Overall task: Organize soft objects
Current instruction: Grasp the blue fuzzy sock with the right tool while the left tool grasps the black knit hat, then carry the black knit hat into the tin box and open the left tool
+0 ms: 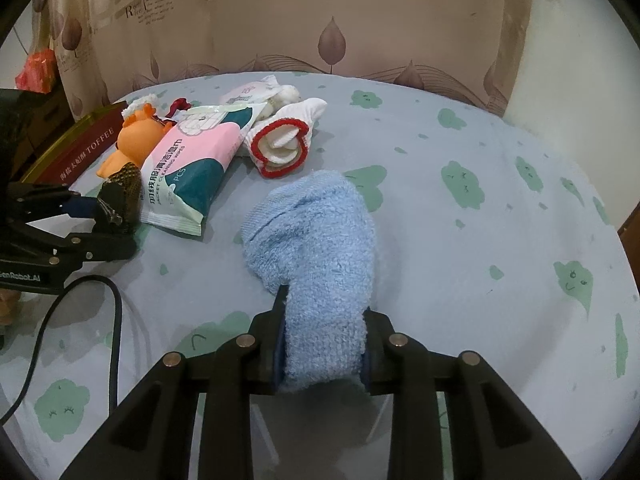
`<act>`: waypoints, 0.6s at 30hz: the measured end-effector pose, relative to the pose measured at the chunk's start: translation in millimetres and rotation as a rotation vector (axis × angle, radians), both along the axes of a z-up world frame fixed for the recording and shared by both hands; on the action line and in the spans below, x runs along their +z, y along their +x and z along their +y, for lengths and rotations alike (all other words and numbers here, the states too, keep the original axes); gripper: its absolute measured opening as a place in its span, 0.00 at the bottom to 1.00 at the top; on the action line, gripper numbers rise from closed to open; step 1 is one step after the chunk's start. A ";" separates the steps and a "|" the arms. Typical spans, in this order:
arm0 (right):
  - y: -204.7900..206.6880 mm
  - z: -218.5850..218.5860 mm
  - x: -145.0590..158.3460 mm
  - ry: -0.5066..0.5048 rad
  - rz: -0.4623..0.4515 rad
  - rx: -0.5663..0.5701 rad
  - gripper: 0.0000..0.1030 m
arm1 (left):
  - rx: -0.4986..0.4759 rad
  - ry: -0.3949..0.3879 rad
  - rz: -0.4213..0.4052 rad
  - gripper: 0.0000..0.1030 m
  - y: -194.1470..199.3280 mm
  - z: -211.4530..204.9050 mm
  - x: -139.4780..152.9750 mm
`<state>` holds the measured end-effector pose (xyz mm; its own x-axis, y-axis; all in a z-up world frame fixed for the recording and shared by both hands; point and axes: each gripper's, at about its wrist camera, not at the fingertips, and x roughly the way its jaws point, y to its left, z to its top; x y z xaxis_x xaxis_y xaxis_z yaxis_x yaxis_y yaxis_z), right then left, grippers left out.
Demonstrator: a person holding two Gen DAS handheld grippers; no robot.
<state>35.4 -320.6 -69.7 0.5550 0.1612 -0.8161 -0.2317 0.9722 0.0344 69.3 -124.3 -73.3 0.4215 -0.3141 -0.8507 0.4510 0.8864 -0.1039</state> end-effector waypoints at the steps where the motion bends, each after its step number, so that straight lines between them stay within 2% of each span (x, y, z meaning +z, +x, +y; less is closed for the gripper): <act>1: 0.3 0.7 -0.1 -0.002 0.000 0.000 0.27 | -0.001 0.002 -0.005 0.53 0.0 -0.3 -1.4; 2: 0.4 -0.2 -0.2 -0.002 -0.001 0.001 0.27 | 0.000 -0.001 -0.008 0.39 0.0 -0.1 -2.1; 4: 0.2 -0.1 -0.4 -0.006 -0.003 0.001 0.27 | 0.017 0.041 -0.038 0.34 -1.1 -0.1 -2.1; 5: -0.3 -0.5 -0.4 -0.008 -0.004 0.001 0.27 | 0.016 0.039 -0.043 0.31 -2.4 2.9 -1.1; 7: 0.2 -0.5 -0.6 -0.005 -0.003 0.000 0.27 | 0.017 0.018 -0.031 0.28 -1.6 7.2 -0.6; 18: -0.1 0.0 0.0 0.000 -0.001 0.000 0.28 | -0.010 0.057 -0.092 0.27 -20.5 7.8 16.5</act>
<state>35.4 -320.6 -69.6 0.5556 0.1609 -0.8157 -0.2317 0.9722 0.0339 48.8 -116.5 -56.9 0.4954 -0.2710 -0.8253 0.4654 0.8850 -0.0112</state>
